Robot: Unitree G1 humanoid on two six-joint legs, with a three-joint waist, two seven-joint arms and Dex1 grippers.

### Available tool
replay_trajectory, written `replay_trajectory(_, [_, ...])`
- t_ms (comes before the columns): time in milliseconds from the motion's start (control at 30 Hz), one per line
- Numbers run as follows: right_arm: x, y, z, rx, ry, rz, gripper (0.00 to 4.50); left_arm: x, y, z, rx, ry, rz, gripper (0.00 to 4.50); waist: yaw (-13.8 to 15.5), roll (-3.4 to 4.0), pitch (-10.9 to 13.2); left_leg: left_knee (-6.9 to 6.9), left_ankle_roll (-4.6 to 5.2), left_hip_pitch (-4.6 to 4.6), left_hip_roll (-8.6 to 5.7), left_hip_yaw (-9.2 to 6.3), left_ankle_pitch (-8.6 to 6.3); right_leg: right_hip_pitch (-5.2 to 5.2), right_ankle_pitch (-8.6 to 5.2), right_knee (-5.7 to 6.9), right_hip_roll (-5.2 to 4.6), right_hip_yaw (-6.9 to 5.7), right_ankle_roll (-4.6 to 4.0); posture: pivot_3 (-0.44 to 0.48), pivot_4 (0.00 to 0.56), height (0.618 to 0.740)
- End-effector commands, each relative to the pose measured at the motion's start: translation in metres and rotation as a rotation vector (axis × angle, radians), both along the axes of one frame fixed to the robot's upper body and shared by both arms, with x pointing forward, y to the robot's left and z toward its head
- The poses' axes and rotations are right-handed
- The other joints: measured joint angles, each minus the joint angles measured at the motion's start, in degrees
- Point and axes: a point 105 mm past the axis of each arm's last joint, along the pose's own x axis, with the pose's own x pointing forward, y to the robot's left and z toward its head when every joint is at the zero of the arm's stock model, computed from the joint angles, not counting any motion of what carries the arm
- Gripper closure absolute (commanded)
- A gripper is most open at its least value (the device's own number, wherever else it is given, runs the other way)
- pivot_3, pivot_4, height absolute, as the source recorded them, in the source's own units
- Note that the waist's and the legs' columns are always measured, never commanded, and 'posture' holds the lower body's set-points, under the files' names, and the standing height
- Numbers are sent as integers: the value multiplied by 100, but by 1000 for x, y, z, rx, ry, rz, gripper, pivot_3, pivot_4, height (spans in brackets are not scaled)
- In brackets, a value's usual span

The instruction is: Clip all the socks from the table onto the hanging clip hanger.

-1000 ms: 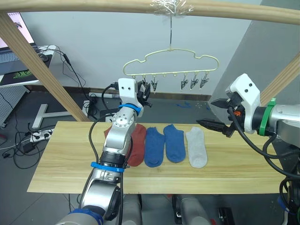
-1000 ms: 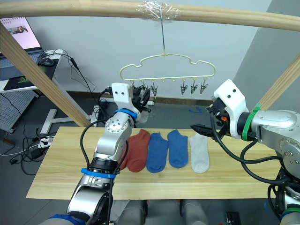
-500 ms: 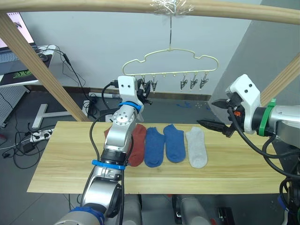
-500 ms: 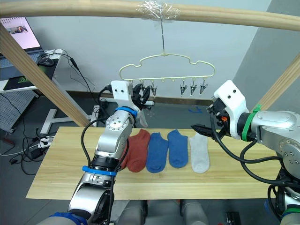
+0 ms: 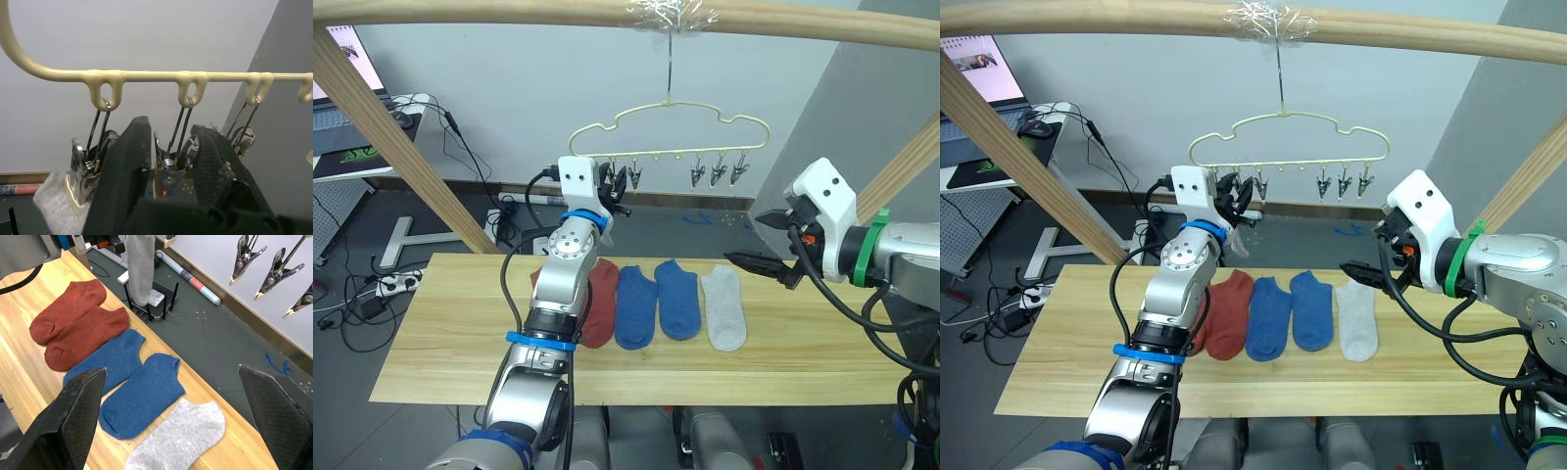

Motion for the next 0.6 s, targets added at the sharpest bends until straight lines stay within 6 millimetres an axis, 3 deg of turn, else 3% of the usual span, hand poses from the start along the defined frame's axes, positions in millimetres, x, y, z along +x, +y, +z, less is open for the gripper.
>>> replay_trajectory(33, [-4,-1,9,4,-44,1,0,-3,-5,18,-16,-68,-20,3941,-1,0,0,0,0,0,0,0,0,0,0,0,0,0,0,-77,237,740])
replay_trajectory(133, [-3,-1,9,5,-43,-1,0,-3,-5,17,-17,-68,-23,4378,-1,0,1,-1,0,0,0,0,0,0,0,-2,0,0,1,-77,237,740])
replay_trajectory(333, [0,-2,5,9,-32,-13,0,-2,-4,15,-17,-56,-21,4380,0,-1,1,-2,0,-1,0,0,0,0,0,-5,0,0,1,-68,232,740])
replay_trajectory(467, [16,-5,-25,-50,34,-80,0,-2,-6,17,-35,-27,-63,4380,0,-1,0,-3,0,-1,0,0,0,0,0,-7,0,0,1,-57,220,740])
replay_trajectory(600, [32,-3,-67,-96,129,-105,0,-4,-7,23,-102,13,-135,4380,1,-1,0,-3,0,-1,0,2,0,-1,-1,-8,0,1,1,-35,206,740])
